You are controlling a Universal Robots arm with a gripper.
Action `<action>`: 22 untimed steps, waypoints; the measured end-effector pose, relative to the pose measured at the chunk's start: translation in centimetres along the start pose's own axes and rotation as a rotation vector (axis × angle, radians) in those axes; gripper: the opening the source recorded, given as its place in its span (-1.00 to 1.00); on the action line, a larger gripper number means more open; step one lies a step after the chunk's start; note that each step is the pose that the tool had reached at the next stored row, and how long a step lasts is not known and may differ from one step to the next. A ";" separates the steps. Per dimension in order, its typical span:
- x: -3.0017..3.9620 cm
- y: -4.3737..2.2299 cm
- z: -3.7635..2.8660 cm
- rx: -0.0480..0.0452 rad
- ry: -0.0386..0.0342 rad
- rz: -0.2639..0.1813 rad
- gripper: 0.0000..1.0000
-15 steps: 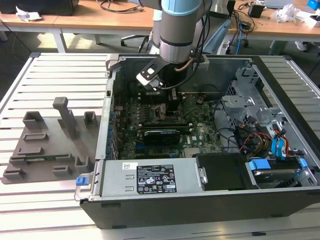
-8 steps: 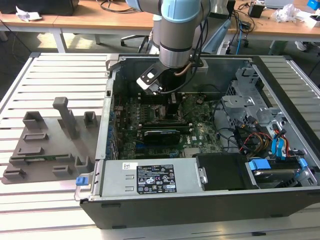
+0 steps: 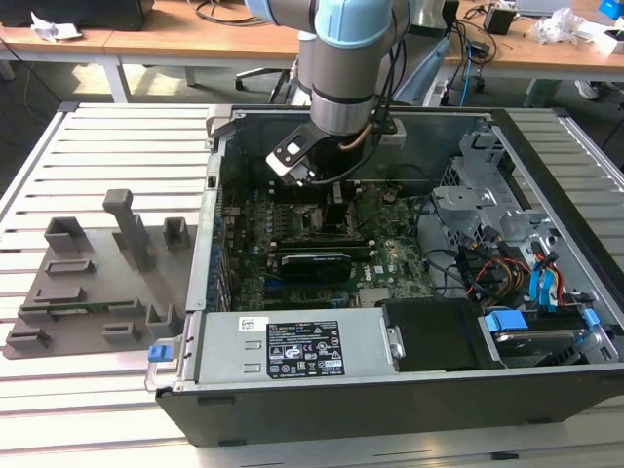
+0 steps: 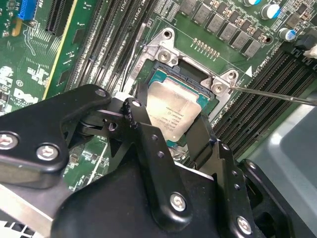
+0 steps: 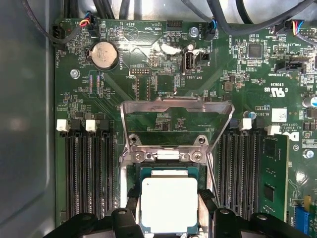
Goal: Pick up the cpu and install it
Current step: 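Place the cpu into insertion slot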
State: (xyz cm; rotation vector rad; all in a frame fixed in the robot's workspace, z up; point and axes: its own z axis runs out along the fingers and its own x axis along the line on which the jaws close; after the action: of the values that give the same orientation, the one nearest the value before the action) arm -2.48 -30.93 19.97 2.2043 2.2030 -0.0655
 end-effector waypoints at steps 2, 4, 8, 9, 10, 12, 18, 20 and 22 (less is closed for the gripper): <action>0.00 0.00 0.11 0.0000 0.0000 0.000 0.09; 0.00 0.00 0.17 0.0003 -0.0005 0.000 0.09; 0.01 0.01 0.19 0.0001 0.0000 0.000 0.09; 0.01 0.01 0.20 -0.0002 0.0003 0.000 0.11; 0.01 0.01 0.20 0.0000 0.0002 0.000 0.11; 0.26 0.01 0.18 0.0001 0.0000 0.000 0.24; 0.30 -0.01 -0.13 0.0001 0.0001 0.000 0.24; 0.25 -0.03 -1.04 0.0000 0.0001 0.000 0.24; 0.27 -0.05 -1.15 -0.0001 -0.0001 0.000 0.24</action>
State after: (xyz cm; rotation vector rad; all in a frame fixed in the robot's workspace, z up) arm -2.52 -30.61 21.11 2.2042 2.2029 -0.0655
